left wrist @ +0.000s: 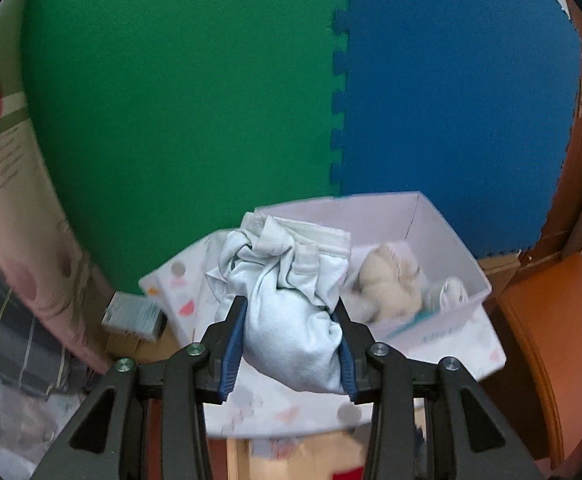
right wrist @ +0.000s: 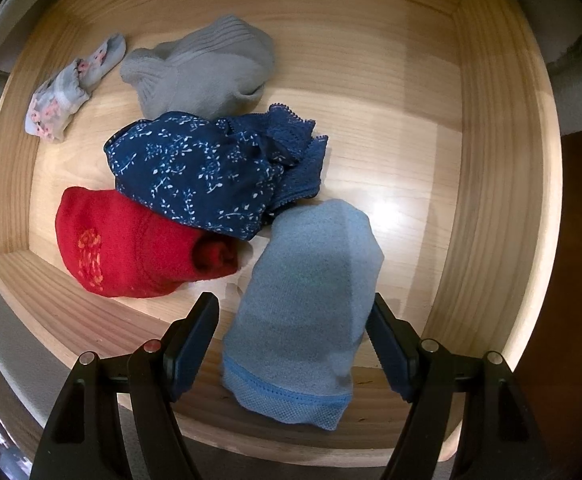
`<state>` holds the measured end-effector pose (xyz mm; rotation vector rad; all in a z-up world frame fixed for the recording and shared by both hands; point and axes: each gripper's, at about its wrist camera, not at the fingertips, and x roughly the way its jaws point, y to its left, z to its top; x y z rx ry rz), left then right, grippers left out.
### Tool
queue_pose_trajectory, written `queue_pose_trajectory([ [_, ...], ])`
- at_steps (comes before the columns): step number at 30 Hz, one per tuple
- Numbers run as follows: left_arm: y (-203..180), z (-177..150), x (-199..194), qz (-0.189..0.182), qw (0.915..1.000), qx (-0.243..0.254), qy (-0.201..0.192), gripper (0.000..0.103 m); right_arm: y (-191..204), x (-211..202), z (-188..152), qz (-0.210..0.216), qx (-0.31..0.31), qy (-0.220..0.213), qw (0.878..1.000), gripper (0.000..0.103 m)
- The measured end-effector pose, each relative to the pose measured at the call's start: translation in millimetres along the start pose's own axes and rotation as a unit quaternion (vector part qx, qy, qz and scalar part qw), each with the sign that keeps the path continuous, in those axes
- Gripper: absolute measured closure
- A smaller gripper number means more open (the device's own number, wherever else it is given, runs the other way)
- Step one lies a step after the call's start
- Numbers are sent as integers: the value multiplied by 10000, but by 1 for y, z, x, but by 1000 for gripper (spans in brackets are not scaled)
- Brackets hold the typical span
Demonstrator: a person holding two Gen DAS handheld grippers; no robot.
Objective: Take underwear out of drawer
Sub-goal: 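Lower the pale grey-blue cloth into the white box and open the left tool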
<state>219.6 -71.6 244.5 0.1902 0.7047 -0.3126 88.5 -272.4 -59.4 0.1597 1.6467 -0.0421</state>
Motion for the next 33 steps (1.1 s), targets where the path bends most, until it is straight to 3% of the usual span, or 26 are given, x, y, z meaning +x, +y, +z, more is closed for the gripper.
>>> queue_pose_trajectory([
  [9, -6, 25, 73, -143, 9992, 37, 360, 63, -6, -1, 0, 62, 85, -32, 9999, 31],
  [15, -16, 10, 125, -106, 9969, 174, 754, 63, -11, -4, 0, 63, 108, -78, 9999, 31],
  [21, -17, -8, 158, -177, 9932, -11, 1148, 63, -13, -7, -1, 79, 115, -91, 9999, 31],
  [33, -17, -15, 171, 46, 9916, -73, 1293, 59, -17, -10, -2, 91, 138, -101, 9998, 31],
])
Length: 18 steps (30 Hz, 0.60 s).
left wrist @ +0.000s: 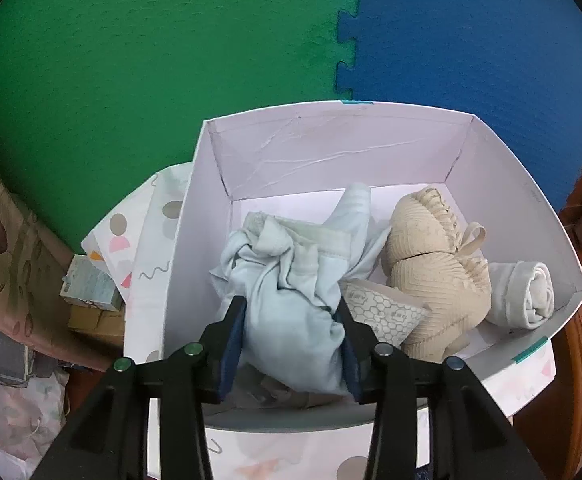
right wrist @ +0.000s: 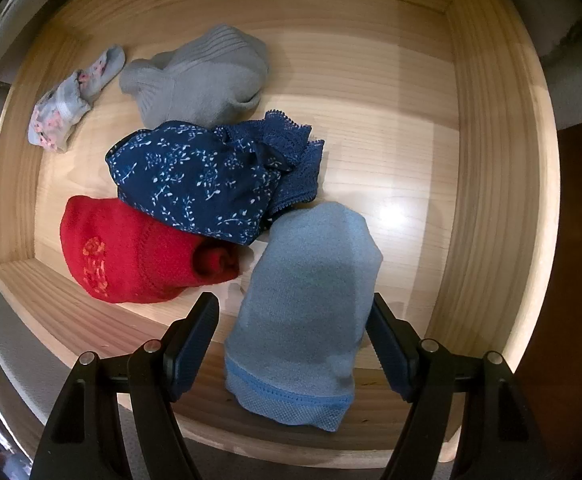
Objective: Take underwear out of drawer
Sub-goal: 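Lower the pale grey-blue cloth into the white box and open the left tool, then close the right tool on the light blue mesh sock while the left tool returns to the drawer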
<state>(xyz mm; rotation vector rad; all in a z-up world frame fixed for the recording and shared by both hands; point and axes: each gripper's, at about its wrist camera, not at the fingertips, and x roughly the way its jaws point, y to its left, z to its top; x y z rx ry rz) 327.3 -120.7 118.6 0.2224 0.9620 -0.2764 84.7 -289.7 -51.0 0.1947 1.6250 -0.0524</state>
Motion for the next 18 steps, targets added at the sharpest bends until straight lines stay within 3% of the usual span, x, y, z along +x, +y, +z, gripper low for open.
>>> queue_pose_trajectory([
  [6, -1, 1, -6, 201, 9998, 73, -19, 56, 1, -1, 0, 2, 31, -3, 10000, 31],
  [12, 3, 3, -22, -20, 9999, 63, -78, 44, 1, 0, 1, -3, 29, 3, 10000, 31],
  [18, 3, -1, -51, 13, 9993, 200, -322, 42, 0, 1, 1, -23, 27, 16, 10000, 31],
])
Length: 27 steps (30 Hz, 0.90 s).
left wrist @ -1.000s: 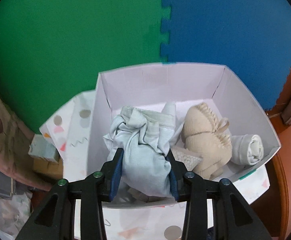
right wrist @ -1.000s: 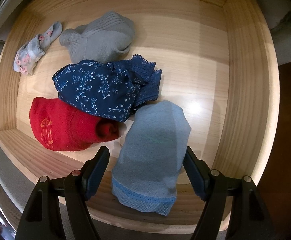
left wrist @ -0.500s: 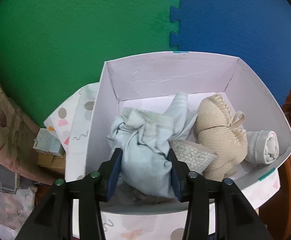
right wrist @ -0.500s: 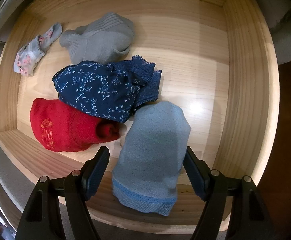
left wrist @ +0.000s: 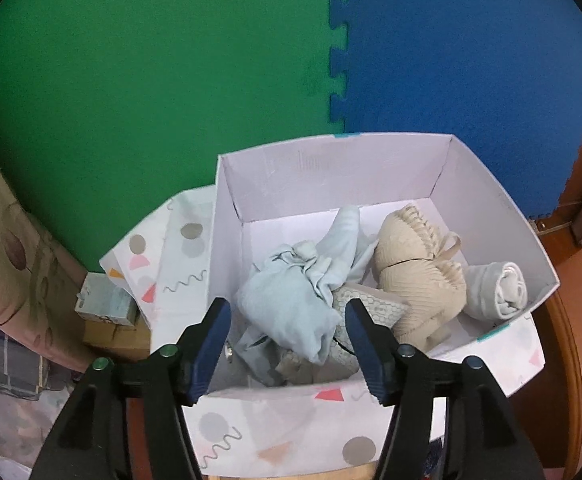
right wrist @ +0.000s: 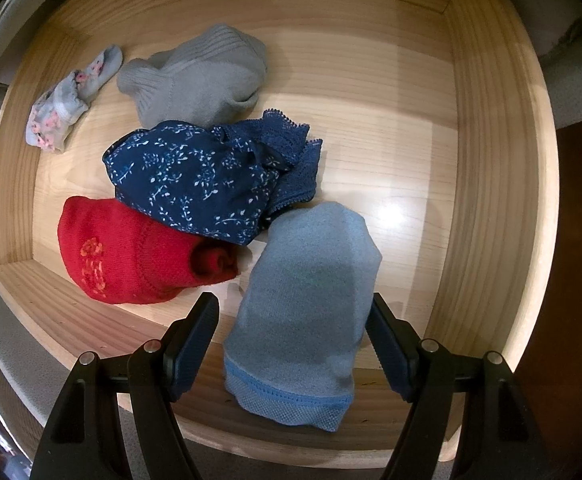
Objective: Take underwear out of drawer
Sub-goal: 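Close the right tool on the light blue mesh sock while the left tool returns to the drawer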
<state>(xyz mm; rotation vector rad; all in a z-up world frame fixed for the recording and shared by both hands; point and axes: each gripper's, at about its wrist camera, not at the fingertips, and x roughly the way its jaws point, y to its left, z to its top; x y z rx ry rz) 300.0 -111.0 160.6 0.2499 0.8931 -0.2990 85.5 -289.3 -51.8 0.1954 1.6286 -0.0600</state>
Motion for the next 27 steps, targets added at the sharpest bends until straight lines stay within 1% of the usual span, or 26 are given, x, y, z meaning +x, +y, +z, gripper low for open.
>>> queue_pose_trajectory([
  [7, 5, -13, -35, 126, 9996, 25, -259, 41, 3, 3, -2, -77, 1, 22, 10000, 32],
  [11, 9, -30, -56, 127, 9992, -22, -379, 41, 5, 4, -3, -132, -6, 45, 9999, 32],
  [15, 15, -56, -72, 152, 9991, 19, -390, 41, 7, 7, -4, -178, -22, 81, 9998, 32],
  [20, 18, -97, -73, 171, 9997, 162, -90, 41, 11, 9, -5, -285, -57, 141, 9995, 32],
  [23, 24, -125, -64, 116, 9998, 45, 175, 41, 14, 11, -6, -386, -87, 180, 9991, 31],
  [27, 33, -166, -42, 100, 9978, -188, 624, 41, 22, 18, -7, -519, -106, 252, 9983, 31],
])
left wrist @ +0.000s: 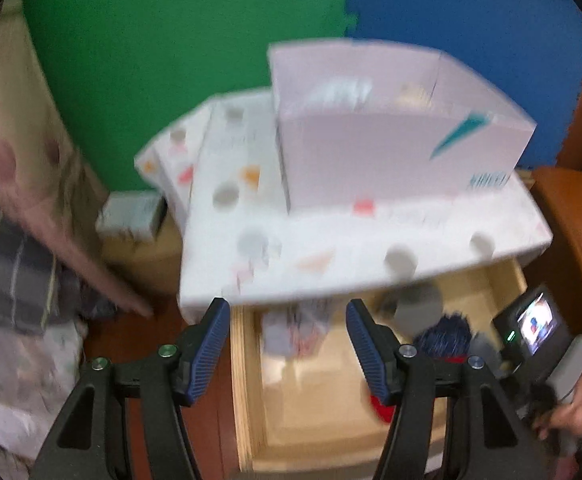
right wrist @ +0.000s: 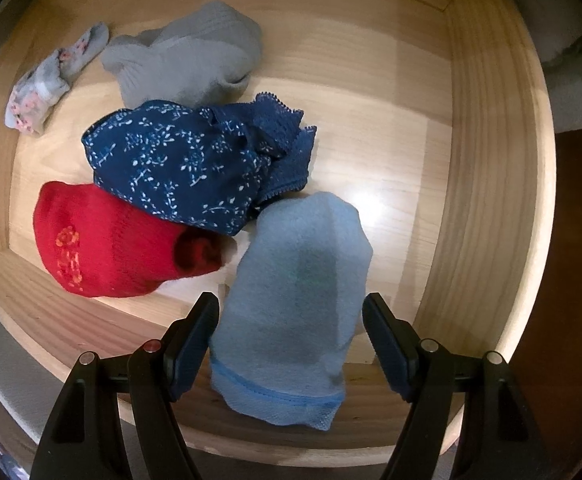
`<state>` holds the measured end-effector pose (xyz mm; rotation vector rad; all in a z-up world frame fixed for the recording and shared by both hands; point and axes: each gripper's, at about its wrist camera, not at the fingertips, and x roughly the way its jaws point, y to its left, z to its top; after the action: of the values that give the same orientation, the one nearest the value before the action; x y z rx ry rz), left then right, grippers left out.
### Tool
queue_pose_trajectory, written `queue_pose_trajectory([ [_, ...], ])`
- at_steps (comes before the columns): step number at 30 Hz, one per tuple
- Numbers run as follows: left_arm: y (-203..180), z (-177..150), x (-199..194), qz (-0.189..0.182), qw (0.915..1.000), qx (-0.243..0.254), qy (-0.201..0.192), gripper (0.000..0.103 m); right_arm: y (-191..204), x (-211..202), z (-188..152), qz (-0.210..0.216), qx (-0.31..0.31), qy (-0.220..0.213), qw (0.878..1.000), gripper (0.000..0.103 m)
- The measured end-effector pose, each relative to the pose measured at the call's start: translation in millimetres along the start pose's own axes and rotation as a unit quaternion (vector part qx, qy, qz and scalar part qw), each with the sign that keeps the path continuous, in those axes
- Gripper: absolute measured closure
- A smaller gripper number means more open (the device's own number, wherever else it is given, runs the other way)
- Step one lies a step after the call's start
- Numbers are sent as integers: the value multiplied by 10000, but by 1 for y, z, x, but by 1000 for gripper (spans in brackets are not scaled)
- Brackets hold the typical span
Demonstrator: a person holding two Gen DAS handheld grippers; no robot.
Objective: Take underwear out of drawer
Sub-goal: 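Close the right tool on the light blue mesh sock while the left tool returns to the drawer, then lift the light blue mesh sock with the right tool over the white box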
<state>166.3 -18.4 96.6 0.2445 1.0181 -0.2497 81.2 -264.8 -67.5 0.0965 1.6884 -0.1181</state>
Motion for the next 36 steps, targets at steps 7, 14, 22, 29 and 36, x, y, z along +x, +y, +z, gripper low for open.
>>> queue_pose_trajectory([
  [7, 12, -54, 43, 121, 9979, -310, 562, 41, 10, 7, 5, -175, -34, 121, 9998, 31],
  [14, 8, -85, 70, 181, 9949, -506, 855, 41, 12, 16, 3, -109, -39, 226, 9997, 45],
  [22, 0, -108, 91, 98, 9909, -639, 1181, 41, 14, 19, -1, -87, -57, 176, 9998, 56],
  [29, 4, -113, 88, 262, 9900, -808, 1125, 41, 23, 13, -5, -118, -16, -33, 9999, 60],
  [36, 3, -111, 85, 344, 9912, -762, 1024, 41, 31, -2, -16, -252, 24, -471, 9986, 63],
])
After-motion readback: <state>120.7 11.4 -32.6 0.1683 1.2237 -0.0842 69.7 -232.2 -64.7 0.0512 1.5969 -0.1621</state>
